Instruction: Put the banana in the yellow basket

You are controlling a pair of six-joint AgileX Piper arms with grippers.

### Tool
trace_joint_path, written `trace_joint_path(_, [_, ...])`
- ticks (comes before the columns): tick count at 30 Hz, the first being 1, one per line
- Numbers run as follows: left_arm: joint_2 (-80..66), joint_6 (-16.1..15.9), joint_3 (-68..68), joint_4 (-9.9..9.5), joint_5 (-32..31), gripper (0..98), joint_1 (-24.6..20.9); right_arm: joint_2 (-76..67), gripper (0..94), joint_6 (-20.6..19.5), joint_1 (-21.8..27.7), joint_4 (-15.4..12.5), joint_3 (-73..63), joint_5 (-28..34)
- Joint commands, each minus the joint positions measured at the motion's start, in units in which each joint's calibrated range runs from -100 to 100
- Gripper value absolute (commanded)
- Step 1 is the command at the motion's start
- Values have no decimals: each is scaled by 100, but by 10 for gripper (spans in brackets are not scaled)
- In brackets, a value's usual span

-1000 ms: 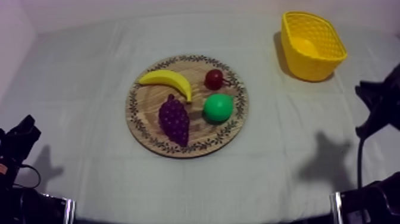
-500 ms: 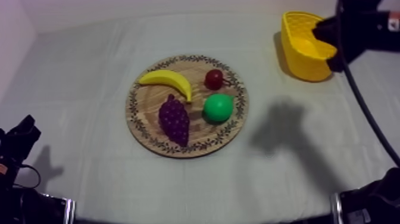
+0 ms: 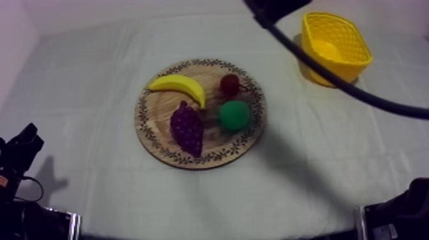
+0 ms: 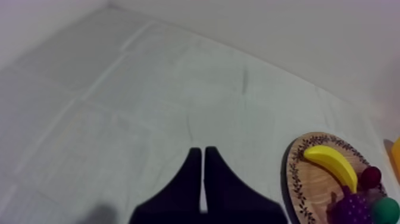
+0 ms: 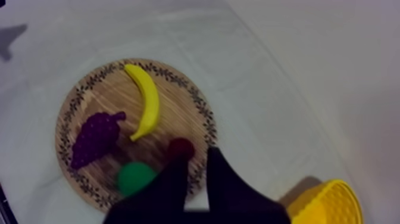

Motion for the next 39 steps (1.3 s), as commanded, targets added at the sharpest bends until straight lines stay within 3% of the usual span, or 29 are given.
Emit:
trace_joint_path(1, [-5,-2,-1,3,-2,1,2,700,113,-145,-100,71,-316,7])
trace_joint_path(12, [-5,0,-1,3,-2,1,2,1809,111,-453,-441,311,-306,-112])
trace_joint_path(19, [-5,-2,-1,3,-2,1,2,1839,156,-492,-523,279,-216,-162])
trace_joint_path(30, [-5,0,-1,3,-2,1,2,1735,588,-636,-606,337,80,-403])
trace_joint_path(34, [-5,1,-1,3,-2,1,2,1741,674,-704,-623,422,197,-492])
trace_joint_path(39, [-5,-1,-1,3,-2,1,2,1799,700,-657,-594,365,204,-524])
